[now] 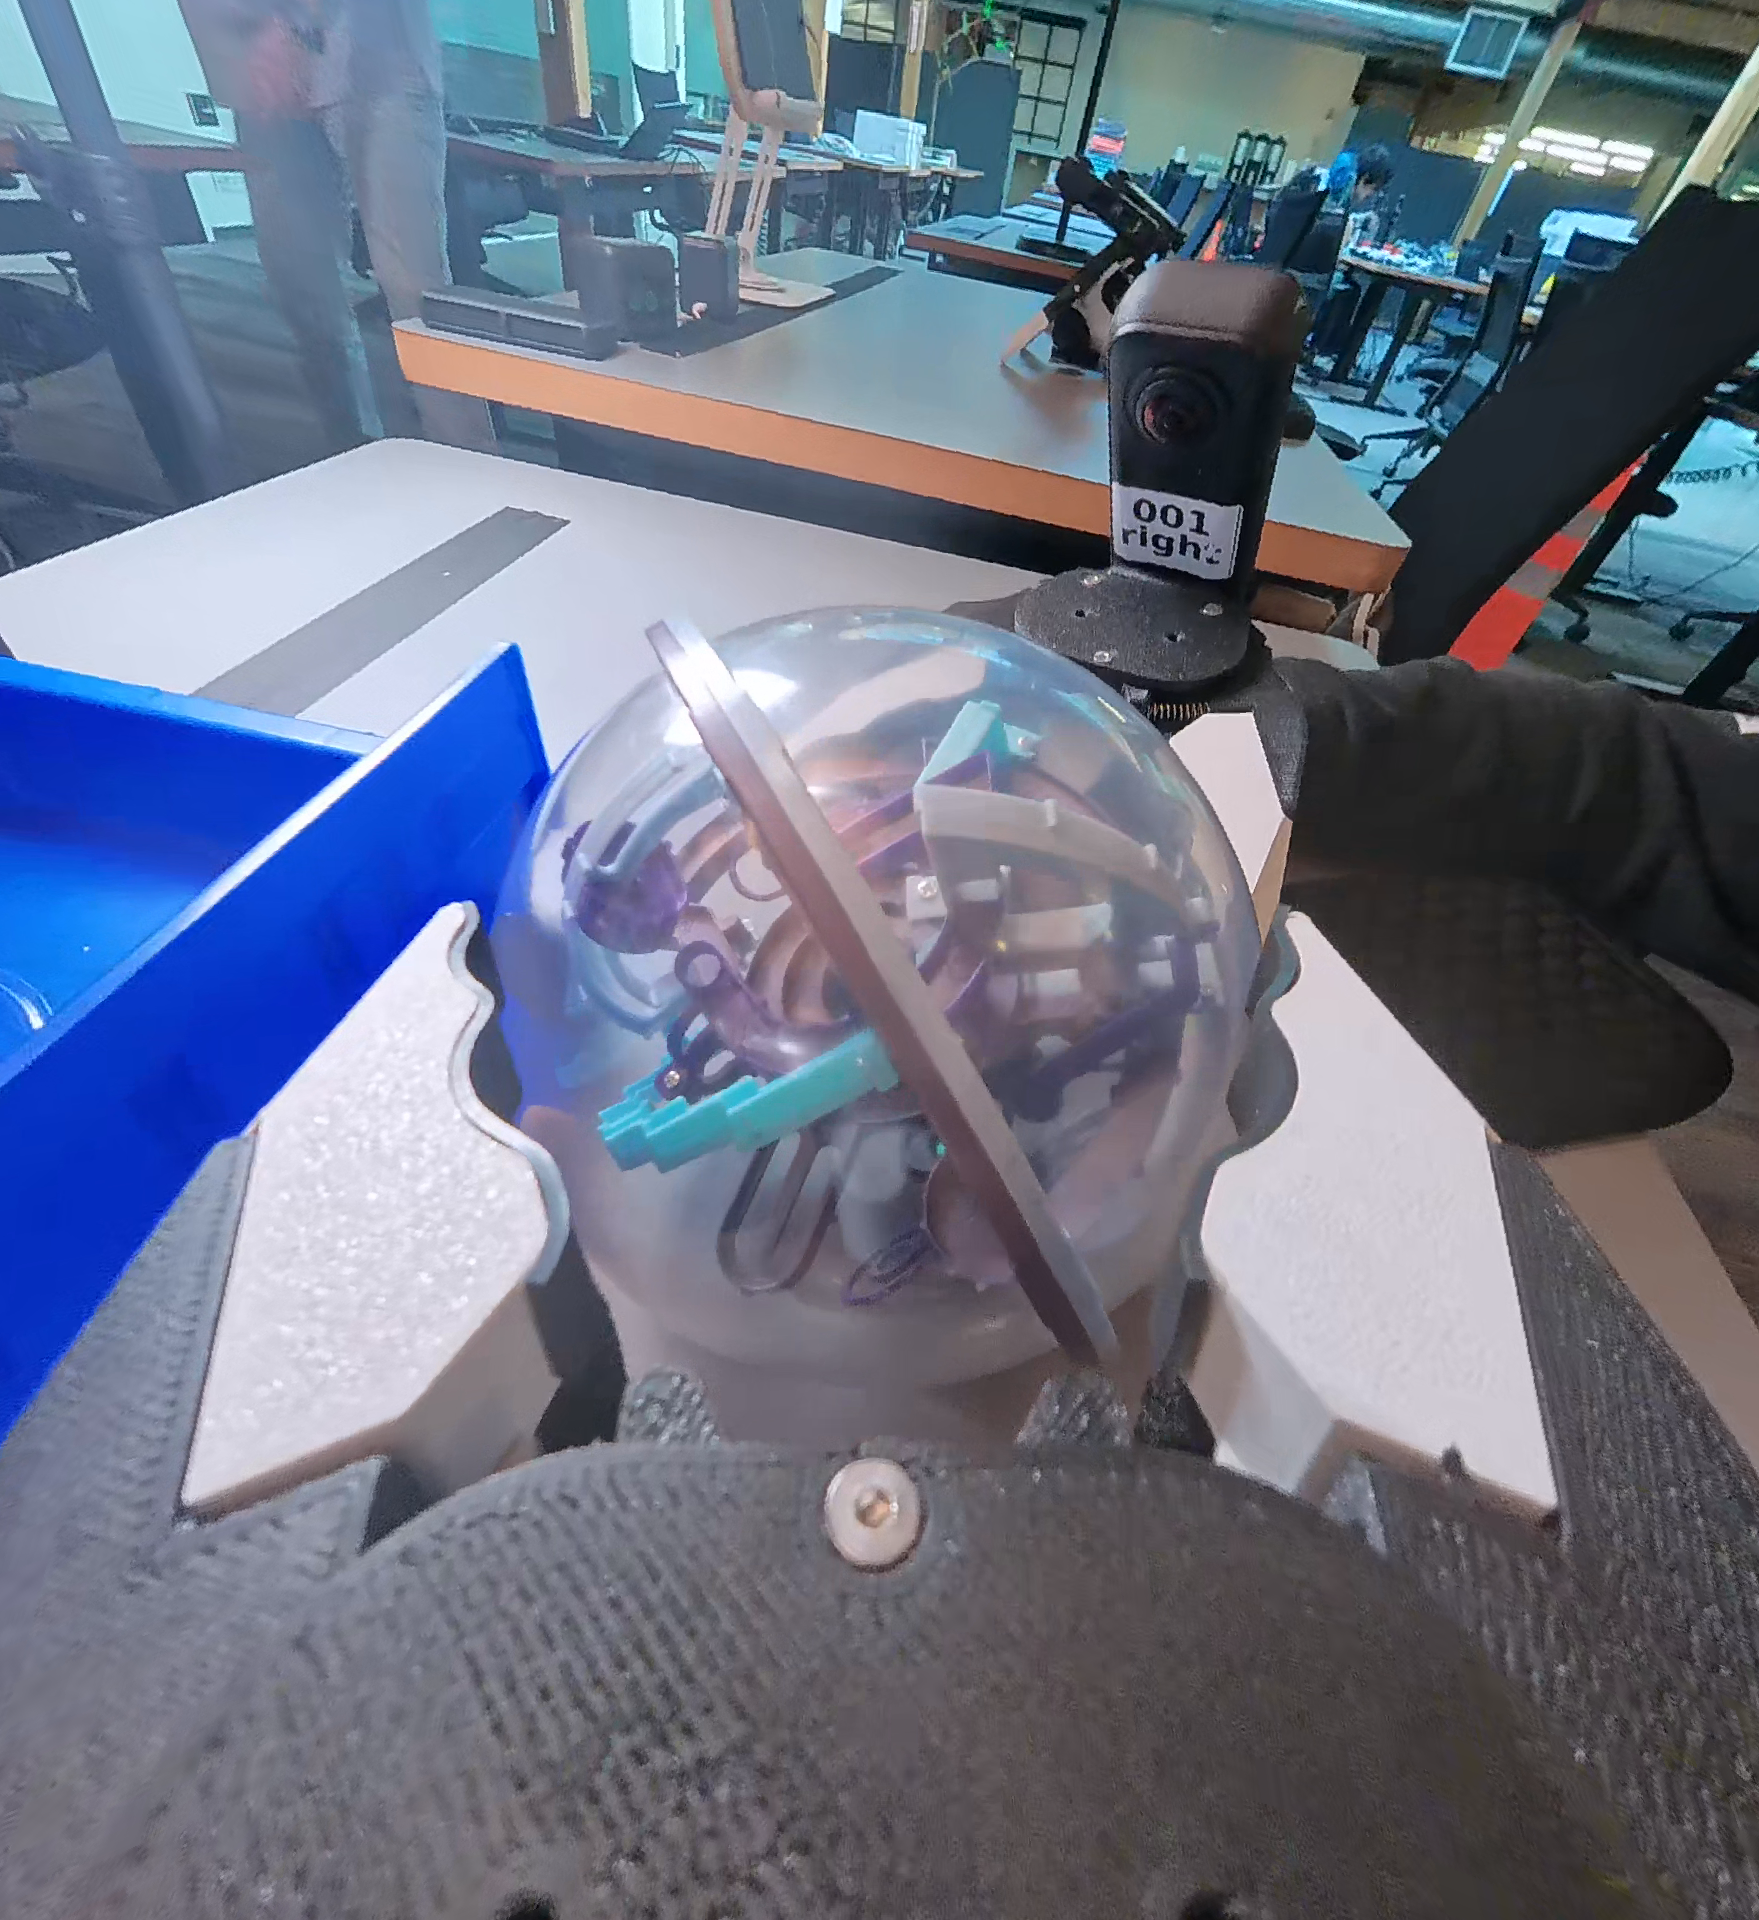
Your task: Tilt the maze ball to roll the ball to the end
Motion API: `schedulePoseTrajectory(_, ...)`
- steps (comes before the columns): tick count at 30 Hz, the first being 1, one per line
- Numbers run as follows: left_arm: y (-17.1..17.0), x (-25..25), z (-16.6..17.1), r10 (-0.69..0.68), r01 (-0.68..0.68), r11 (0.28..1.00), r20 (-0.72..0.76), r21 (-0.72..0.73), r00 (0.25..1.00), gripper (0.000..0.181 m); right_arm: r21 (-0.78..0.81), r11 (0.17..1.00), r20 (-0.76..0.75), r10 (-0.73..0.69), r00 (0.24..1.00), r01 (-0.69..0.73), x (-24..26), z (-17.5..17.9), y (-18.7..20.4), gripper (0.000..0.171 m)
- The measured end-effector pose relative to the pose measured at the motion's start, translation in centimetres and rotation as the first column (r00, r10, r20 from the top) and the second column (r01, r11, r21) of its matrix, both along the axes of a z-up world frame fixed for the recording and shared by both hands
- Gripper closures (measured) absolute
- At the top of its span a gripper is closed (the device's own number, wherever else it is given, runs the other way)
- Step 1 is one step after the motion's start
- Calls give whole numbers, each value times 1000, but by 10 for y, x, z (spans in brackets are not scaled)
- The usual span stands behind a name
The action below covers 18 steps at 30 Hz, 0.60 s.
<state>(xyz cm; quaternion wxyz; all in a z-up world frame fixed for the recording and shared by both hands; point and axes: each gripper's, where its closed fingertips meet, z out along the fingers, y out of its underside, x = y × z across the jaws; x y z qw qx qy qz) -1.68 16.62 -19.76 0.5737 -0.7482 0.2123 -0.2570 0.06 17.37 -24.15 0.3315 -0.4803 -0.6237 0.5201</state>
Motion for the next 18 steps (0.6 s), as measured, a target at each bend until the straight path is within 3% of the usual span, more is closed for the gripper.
schedulePoseTrajectory(8,3,2,7,61,-60,997,27,-46,998,47,-84,996,40,23,999,-19,2,-3,-4,23)
schedulePoseTrajectory(18,-1,7,12,58,-58,998,-21,9,998,51,-56,998,30,37,999,-36,4,-2,-7,23)
